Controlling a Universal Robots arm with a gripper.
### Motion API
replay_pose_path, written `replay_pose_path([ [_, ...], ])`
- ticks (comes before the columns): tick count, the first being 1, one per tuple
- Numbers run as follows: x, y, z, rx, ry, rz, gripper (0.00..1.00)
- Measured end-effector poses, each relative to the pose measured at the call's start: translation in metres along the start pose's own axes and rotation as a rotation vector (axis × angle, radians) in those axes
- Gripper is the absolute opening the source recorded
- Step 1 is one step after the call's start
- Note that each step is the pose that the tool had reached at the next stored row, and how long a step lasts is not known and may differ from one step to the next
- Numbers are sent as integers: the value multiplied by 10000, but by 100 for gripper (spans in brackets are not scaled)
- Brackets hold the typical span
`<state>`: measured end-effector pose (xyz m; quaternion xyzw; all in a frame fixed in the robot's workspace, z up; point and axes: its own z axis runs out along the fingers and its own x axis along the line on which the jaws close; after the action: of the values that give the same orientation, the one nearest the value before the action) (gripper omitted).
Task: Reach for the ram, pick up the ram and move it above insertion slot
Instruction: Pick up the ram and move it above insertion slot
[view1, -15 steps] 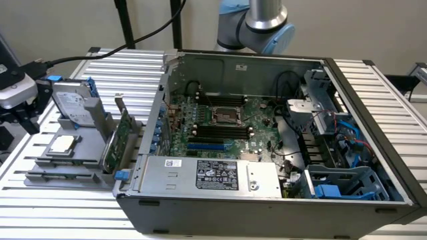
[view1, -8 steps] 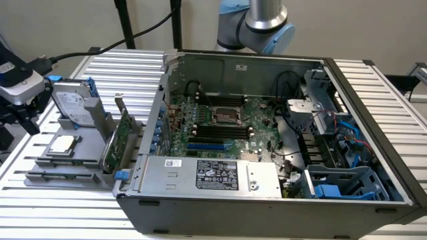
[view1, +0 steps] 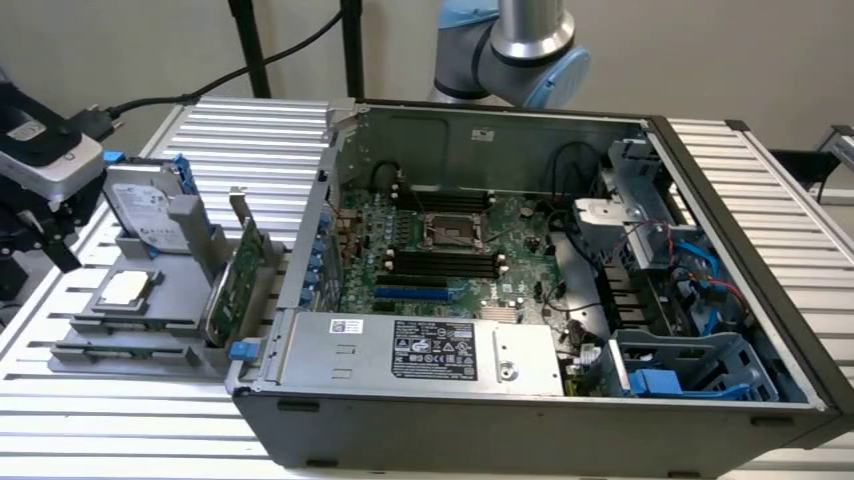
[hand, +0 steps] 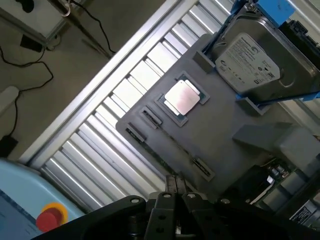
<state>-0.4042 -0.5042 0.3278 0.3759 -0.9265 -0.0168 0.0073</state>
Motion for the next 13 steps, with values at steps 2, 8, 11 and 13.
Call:
replay_pose_path([
  [2,0,0,6,0,13,-366,11],
  [8,0,0,24,2,53,-1460,11],
  [11,0,-1,34,3,72,-2000,11],
  [13,0,-2,39,3,85,-2370,11],
])
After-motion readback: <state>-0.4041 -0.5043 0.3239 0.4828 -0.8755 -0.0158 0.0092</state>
